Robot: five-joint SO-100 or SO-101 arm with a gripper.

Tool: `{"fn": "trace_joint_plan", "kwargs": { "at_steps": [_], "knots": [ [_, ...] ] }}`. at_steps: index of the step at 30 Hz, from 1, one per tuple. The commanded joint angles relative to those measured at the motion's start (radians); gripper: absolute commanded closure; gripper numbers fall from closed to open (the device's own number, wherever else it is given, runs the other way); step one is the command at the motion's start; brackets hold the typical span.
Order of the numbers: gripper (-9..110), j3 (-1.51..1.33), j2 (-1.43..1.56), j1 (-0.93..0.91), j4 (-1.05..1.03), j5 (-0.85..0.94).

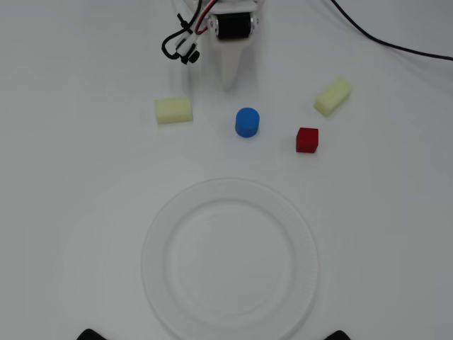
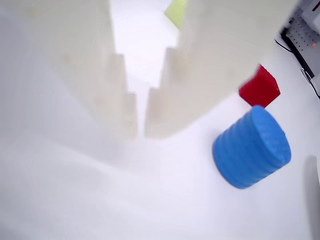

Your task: Grasp a blue block and put it in the dish.

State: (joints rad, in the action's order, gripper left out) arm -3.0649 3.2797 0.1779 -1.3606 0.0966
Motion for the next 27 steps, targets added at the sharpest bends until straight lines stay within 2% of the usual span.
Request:
{"fn": "trace_joint_plan", "kwargs": {
  "at_steps": [1,15,19,23,27],
  "knots": [
    [101,-0.094,0.172,0.003,-0.052,0.017],
    [101,-0.094,0.172,-0.002,-0.046,0.014],
    [101,-0.071,0.169,-0.058,-0.048,0.021],
    [101,0.041,0.126,-0.120,-0.058,0.048],
    [101,0.272,-0.130,-0.141,-0.054,0.061]
  ]
}}
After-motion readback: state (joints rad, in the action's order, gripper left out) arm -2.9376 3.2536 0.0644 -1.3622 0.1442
